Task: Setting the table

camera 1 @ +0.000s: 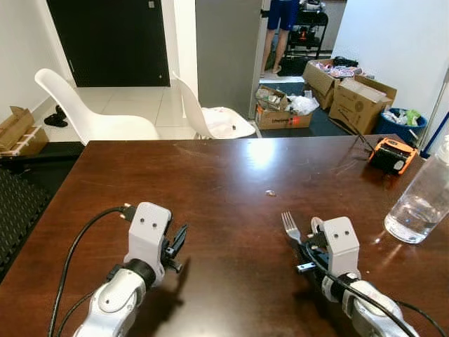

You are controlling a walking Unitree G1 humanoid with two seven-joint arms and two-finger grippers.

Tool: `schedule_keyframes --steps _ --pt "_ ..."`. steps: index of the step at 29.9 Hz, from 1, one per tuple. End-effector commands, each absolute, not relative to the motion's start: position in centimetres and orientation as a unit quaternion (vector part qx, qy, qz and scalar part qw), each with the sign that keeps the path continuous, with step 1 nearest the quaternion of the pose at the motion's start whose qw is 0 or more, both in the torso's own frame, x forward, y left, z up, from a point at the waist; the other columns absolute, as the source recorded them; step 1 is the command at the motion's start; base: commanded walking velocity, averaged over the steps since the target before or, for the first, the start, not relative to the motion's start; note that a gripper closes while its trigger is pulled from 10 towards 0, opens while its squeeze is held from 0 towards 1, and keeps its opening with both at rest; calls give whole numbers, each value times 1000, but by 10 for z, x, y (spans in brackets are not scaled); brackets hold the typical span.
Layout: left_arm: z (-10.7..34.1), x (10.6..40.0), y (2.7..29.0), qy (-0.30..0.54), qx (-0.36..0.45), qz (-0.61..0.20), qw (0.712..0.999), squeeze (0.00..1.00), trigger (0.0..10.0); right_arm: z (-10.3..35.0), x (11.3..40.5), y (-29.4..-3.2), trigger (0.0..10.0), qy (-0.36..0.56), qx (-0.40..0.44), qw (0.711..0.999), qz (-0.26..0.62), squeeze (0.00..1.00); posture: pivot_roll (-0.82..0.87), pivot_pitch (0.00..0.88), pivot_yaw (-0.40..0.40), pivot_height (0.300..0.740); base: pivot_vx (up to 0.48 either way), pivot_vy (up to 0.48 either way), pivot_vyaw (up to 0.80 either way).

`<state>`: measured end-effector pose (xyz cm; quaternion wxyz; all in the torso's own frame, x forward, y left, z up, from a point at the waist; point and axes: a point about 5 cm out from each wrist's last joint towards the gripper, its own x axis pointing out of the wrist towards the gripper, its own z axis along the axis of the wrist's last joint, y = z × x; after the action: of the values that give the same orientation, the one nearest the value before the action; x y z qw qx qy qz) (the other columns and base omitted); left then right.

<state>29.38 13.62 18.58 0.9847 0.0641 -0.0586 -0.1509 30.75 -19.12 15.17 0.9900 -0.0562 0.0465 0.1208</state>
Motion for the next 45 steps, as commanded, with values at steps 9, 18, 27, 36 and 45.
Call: schedule_keyframes --steps 9,18,27,36,45 --pt "179 294 136 -42 68 -145 986 0 10000 145 305 -193 10000 56 -54 990 119 0 18 164 108 740 0 -382 0" --pt "178 295 137 -37 65 -142 987 0 10000 144 305 -193 10000 55 -53 990 121 0 19 165 107 740 0 0 0" --pt "177 296 138 -35 68 -136 988 0 10000 145 305 -191 10000 51 -52 989 125 0 19 164 107 740 0 0 0" --pt "176 297 139 -34 70 -129 989 0 10000 151 306 -182 10000 31 -47 988 146 0 21 159 108 740 0 0 0" --pt "177 298 139 -35 72 -129 988 0 10000 157 317 -172 10000 22 -53 987 153 0 28 152 107 740 0 0 0"
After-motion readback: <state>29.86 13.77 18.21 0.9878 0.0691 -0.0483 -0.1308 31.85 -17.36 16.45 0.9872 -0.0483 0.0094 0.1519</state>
